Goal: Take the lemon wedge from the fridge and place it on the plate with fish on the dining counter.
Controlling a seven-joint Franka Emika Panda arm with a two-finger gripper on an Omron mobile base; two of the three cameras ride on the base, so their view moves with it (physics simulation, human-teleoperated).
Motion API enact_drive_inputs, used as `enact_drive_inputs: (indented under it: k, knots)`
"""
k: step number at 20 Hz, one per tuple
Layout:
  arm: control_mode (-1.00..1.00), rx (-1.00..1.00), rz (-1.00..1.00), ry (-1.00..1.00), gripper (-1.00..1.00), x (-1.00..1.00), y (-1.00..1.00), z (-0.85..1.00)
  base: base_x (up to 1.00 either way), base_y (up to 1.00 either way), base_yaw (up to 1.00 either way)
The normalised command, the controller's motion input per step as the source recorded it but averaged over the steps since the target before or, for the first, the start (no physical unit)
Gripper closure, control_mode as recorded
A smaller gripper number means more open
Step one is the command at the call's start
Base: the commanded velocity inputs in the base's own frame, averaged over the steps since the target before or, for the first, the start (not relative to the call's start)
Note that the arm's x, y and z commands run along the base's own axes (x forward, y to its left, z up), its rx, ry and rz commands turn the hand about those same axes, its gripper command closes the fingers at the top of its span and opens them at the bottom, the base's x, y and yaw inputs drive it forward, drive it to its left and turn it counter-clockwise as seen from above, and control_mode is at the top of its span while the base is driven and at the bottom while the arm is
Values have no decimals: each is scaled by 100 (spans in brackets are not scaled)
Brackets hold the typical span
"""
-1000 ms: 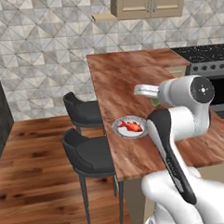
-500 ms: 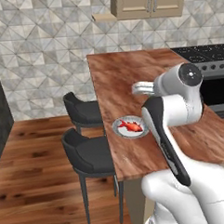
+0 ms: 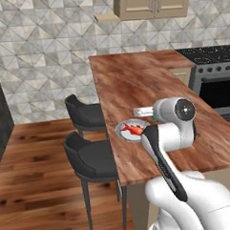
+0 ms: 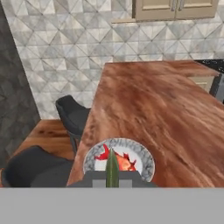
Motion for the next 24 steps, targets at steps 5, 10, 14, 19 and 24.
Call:
enact_drive_inputs:
  k: [5,10,14,19,24]
  knots:
    - [-100,0,3,5,100,79,-2,-29,0,0,0]
    - [-100,0,6,14,100,84,0,-27,0,0,0]
    - [-100,0,12,19,100,57,0,-15,0,0,0]
    - [-100,-2,8,17,100,63,0,-31,0,0,0]
    - [-100,-20,11,0,100,26,1,-76,0,0,0]
